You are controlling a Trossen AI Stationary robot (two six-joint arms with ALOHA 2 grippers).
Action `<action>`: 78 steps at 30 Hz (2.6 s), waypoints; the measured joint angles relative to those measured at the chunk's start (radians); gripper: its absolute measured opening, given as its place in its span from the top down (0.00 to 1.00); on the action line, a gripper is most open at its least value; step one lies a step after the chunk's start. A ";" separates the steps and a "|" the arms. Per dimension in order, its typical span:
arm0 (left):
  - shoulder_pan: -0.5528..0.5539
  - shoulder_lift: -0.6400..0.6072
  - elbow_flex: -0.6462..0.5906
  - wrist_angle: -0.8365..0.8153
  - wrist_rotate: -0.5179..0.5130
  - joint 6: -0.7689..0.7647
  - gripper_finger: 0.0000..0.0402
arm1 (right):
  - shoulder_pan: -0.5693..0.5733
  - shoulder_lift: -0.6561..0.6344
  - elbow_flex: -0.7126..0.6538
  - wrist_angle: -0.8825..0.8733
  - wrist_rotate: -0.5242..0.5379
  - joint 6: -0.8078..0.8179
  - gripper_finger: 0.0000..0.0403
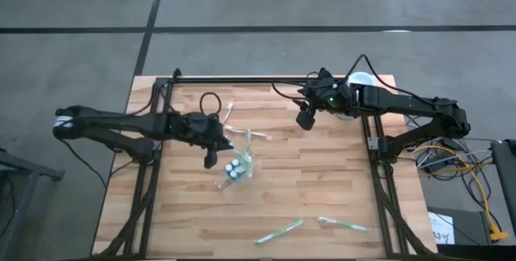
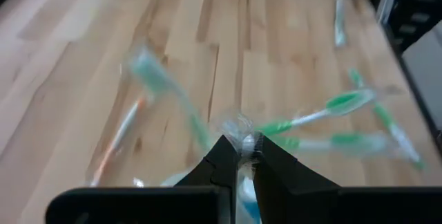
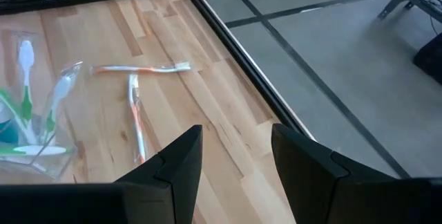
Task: Pick & Place toothbrushing station
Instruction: Put the green toothbrush into the transparent organizer, then put the orange toothbrush into the transparent organizer
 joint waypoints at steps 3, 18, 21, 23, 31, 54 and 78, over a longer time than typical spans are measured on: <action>0.000 0.000 -0.044 0.001 0.000 0.002 0.92 | 0.000 0.000 0.000 0.000 0.000 0.000 0.58; -0.002 0.000 -0.041 0.033 0.002 -0.031 0.82 | 0.000 0.000 -0.002 0.000 -0.001 -0.018 0.58; -0.002 0.000 -0.036 0.034 0.002 -0.040 0.77 | 0.000 0.000 -0.002 0.000 -0.001 -0.019 0.58; -0.003 0.000 -0.037 0.032 0.002 -0.058 0.73 | 0.000 0.000 -0.002 0.000 -0.001 -0.019 0.58; -0.003 0.001 -0.037 0.008 -0.008 -0.077 0.61 | 0.000 0.000 -0.002 0.000 -0.001 -0.030 0.58; -0.003 -0.006 0.285 0.002 -0.243 -0.003 0.58 | -0.004 0.000 -0.002 0.000 -0.002 -0.041 0.58; -0.002 -0.008 0.536 -0.689 -0.474 -0.223 0.58 | -0.001 -0.001 -0.002 -0.041 -0.121 0.107 0.58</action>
